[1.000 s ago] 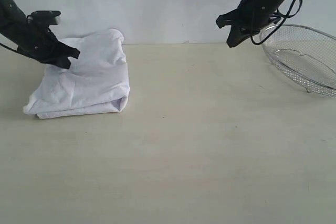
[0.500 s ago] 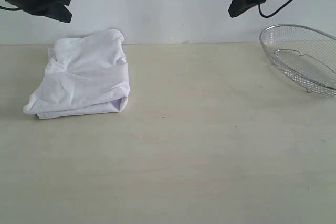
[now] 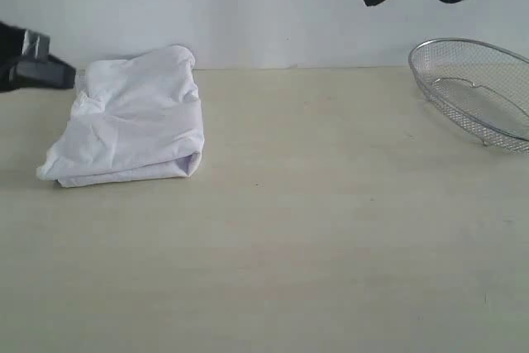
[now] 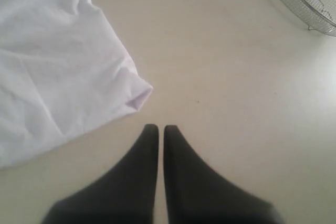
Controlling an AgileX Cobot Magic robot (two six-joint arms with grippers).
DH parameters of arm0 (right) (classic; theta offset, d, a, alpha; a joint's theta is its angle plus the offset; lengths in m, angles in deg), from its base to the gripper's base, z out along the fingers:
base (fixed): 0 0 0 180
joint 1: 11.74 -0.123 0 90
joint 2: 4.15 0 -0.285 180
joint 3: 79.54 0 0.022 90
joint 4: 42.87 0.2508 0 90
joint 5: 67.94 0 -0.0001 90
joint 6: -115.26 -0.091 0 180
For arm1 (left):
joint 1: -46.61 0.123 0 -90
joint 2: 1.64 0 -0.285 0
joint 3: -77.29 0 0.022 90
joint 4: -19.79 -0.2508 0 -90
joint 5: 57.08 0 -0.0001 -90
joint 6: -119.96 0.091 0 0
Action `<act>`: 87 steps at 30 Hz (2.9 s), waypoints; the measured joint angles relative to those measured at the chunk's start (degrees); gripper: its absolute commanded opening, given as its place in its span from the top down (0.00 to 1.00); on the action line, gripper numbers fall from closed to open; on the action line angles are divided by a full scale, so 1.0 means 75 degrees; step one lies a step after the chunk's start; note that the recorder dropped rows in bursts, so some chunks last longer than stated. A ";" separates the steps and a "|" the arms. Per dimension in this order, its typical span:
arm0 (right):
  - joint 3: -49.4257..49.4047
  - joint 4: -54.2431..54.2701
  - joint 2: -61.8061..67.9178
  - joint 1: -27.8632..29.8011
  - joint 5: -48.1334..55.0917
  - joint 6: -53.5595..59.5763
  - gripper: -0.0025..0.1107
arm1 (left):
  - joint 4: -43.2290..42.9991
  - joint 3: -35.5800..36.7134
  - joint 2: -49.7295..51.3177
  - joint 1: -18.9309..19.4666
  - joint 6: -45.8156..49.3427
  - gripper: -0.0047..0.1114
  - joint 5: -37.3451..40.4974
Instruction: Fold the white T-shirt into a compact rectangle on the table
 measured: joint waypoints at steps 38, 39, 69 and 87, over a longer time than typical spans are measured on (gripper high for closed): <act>-1.1186 0.8403 -0.5329 -0.1074 -0.4078 0.9130 0.98 | 0.0926 0.5316 -0.7114 0.0000 0.0279 0.92 -0.2226; -1.1186 0.8403 -0.5329 -0.1074 -0.4078 0.9130 0.98 | 0.0926 0.5316 -0.7114 0.0000 0.0279 0.92 -0.2226; -1.2951 0.8507 -1.0804 -0.1074 -0.8817 0.8316 0.98 | 0.0926 0.5316 -0.7114 0.0000 0.0279 0.92 -0.2226; -1.5364 0.8572 -1.4371 -0.0833 -0.9284 0.7738 0.98 | 0.0926 0.5316 -0.7114 0.0000 0.0279 0.92 -0.2242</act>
